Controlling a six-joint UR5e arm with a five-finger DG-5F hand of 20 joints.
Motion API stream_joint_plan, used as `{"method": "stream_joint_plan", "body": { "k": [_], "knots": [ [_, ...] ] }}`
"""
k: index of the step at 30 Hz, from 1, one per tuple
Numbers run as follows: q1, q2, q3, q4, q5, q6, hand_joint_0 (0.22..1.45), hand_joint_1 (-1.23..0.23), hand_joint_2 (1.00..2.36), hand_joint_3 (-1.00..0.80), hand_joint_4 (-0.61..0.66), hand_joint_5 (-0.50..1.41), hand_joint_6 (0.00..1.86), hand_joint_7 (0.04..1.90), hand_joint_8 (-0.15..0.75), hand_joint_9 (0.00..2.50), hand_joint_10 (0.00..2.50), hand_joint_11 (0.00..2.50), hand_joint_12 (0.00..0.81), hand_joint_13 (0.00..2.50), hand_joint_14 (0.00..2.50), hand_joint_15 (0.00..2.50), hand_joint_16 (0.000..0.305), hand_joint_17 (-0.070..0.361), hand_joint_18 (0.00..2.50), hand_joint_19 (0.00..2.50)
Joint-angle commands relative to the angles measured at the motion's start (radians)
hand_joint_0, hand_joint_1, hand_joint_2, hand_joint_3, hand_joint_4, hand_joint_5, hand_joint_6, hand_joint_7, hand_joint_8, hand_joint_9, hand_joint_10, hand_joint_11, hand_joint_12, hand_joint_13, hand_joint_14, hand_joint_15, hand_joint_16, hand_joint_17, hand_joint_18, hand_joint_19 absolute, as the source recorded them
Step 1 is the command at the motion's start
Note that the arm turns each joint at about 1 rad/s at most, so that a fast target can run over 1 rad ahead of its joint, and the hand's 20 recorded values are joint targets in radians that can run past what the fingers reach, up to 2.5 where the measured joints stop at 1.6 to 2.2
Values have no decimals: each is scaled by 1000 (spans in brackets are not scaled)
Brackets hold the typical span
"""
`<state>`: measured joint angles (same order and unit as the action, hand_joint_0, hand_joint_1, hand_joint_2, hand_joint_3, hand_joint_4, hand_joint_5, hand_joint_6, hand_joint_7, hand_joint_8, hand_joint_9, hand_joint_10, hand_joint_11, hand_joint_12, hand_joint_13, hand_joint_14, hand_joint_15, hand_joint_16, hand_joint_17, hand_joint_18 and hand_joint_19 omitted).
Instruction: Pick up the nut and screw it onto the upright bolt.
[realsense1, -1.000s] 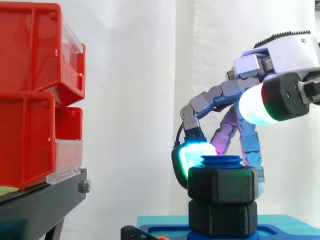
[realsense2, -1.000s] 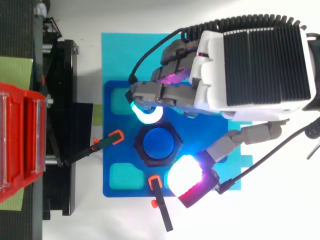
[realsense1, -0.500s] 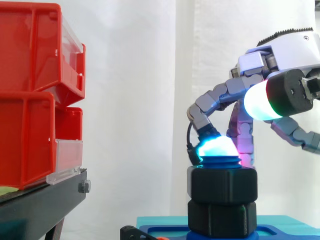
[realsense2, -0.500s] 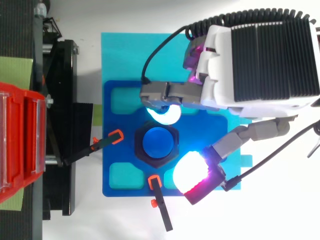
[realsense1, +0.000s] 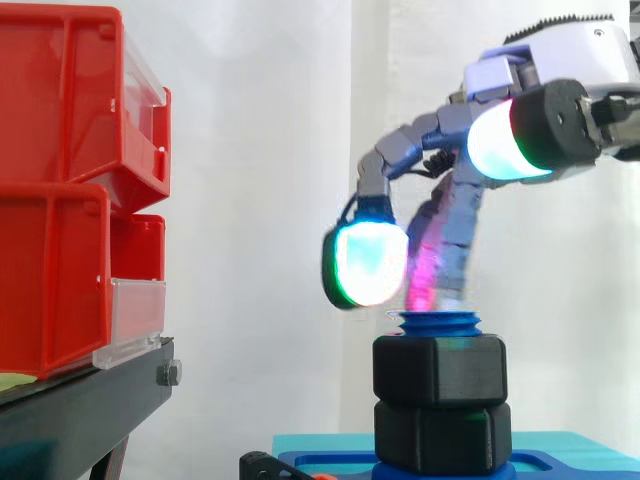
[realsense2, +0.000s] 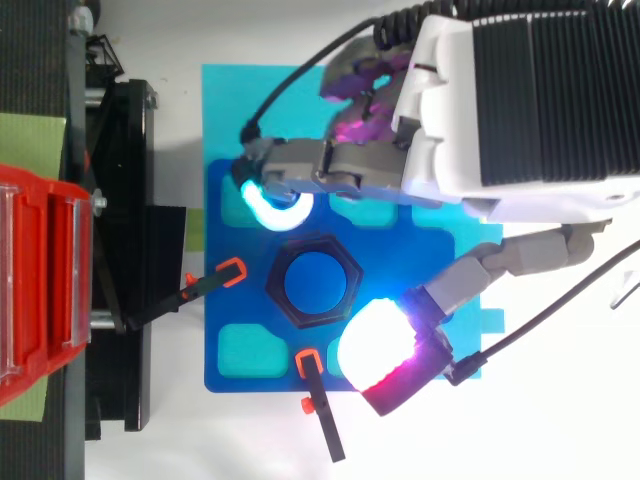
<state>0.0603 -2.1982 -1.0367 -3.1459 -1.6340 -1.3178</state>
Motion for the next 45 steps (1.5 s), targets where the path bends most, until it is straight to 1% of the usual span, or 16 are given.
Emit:
{"method": "stream_joint_plan", "body": {
  "k": [1, 4, 11, 13, 14, 16, 17, 18, 20, 21, 23, 25, 29, 33, 36, 45],
  "knots": [
    [0, 0, 6, 1, 2, 0, 386, -348, 1000, -500, 198, -134, 503, 763, 321, 927, 2, 34, 430, 635, 5, 93, 64, 144, 568, 339],
    [3, 0, 6, 4, 2, 2, 383, -357, 1000, -500, 188, -146, 502, 720, 321, 852, 0, 0, 431, 575, 2, 74, 65, 147, 512, 321],
    [9, -2, 4, 32, 0, 2, 383, -366, 1000, -500, 184, -145, 502, 711, 317, 791, 0, 0, 438, 518, 2, 72, 65, 147, 441, 313],
    [13, -2, -11, 47, 2, 2, 383, -368, 1000, -500, 173, -141, 502, 705, 310, 748, 0, 0, 438, 480, 0, 56, 65, 147, 380, 292],
    [16, -2, -42, 70, 0, 5, 383, -370, 1000, -500, 174, -141, 502, 704, 309, 738, 0, 0, 440, 465, 0, 50, 66, 148, 367, 285],
    [19, -2, -66, 104, 0, 11, 383, -372, 1000, -500, 164, -143, 502, 688, 306, 687, 0, 0, 441, 368, 0, 8, 66, 149, 259, 241],
    [23, -2, -86, 133, 2, 17, 383, -372, 1000, -500, 164, -143, 502, 687, 305, 670, 0, 0, 441, 367, 0, 10, 66, 149, 246, 233],
    [27, -3, -114, 190, 5, 32, 382, -375, 1000, -500, 159, -145, 502, 680, 301, 645, 0, 0, 440, 349, 0, 3, 66, 149, 214, 217],
    [32, -3, -132, 239, 14, 46, 382, -375, 1000, -500, 156, -146, 502, 672, 300, 612, 0, 0, 440, 321, 0, 0, 67, 150, 169, 199],
    [36, -3, -145, 274, 22, 58, 382, -375, 1000, -500, 154, -147, 502, 672, 299, 608, 0, 0, 441, 316, 0, 0, 67, 150, 162, 192],
    [39, -3, -152, 302, 28, 68, 381, -376, 1000, -500, 153, -148, 502, 674, 298, 594, 0, 0, 441, 310, 0, 0, 67, 151, 158, 193],
    [44, -11, -158, 305, 31, 69, 380, -375, 1000, -500, 149, -148, 502, 673, 299, 592, 0, 0, 441, 305, 1, 0, 67, 151, 148, 193],
    [44, -12, -158, 303, 31, 69, 381, -376, 1000, -500, 150, -147, 502, 681, 299, 581, 0, 0, 441, 298, 0, 0, 67, 151, 143, 194],
    [44, -14, -158, 287, 31, 68, 382, -376, 1000, -500, 148, -140, 502, 693, 299, 580, 0, 0, 441, 296, 0, 0, 67, 151, 140, 194],
    [39, -14, -158, 276, 28, 68, 383, -374, 1000, -500, 149, -137, 502, 712, 300, 578, 0, 0, 441, 295, 0, 0, 67, 150, 139, 195],
    [35, -12, -158, 257, 26, 62, 384, -356, 1000, -500, 163, -117, 503, 789, 303, 594, 0, 0, 440, 294, 0, 0, 67, 150, 134, 211]
  ]
}}
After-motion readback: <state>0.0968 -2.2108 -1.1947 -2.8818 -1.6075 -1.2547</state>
